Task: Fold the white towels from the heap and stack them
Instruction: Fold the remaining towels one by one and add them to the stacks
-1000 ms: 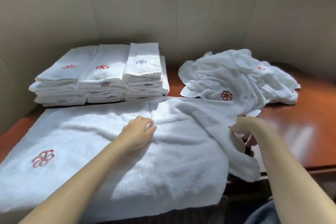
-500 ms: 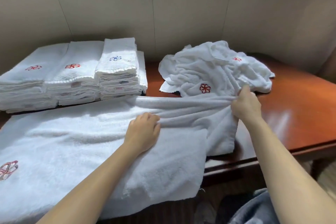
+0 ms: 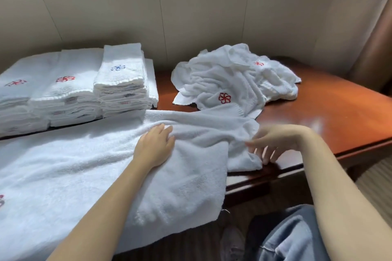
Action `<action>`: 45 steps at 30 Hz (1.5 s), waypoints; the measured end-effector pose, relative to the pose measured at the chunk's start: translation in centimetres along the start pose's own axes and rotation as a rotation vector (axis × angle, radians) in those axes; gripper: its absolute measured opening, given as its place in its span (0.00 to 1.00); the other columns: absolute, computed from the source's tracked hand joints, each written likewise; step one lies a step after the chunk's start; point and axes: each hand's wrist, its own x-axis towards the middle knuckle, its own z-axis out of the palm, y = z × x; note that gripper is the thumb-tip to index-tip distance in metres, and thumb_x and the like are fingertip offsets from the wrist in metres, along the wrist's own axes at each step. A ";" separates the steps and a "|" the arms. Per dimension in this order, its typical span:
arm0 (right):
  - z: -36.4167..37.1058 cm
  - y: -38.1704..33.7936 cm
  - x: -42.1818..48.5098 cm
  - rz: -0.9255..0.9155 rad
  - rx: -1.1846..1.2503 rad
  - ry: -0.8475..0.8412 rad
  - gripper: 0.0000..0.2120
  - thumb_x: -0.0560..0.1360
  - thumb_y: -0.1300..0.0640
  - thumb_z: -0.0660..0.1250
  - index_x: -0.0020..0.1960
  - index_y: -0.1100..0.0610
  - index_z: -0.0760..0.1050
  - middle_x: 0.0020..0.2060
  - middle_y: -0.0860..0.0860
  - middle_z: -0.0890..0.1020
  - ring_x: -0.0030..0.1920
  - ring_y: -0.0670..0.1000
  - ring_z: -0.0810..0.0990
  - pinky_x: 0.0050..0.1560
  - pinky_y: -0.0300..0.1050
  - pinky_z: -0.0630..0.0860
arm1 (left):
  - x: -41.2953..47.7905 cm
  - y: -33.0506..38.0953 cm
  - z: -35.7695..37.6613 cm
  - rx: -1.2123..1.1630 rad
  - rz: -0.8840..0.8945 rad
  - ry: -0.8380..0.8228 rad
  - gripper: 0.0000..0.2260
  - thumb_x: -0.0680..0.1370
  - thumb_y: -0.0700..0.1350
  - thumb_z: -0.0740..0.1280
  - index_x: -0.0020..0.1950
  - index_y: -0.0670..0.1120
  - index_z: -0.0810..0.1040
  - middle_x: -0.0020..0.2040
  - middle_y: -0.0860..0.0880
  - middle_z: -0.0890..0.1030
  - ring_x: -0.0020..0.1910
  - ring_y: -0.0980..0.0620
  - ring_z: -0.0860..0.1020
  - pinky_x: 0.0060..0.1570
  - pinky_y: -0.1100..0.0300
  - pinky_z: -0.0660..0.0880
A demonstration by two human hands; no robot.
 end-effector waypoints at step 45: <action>14.1 -15.7 11.1 -0.623 -0.681 0.640 0.16 0.82 0.48 0.53 0.59 0.58 0.71 0.59 0.54 0.75 0.63 0.55 0.69 0.60 0.48 0.64 | -7.3 -11.8 -6.1 -0.075 -0.543 0.062 0.17 0.82 0.52 0.54 0.64 0.45 0.72 0.63 0.45 0.72 0.62 0.43 0.70 0.60 0.52 0.69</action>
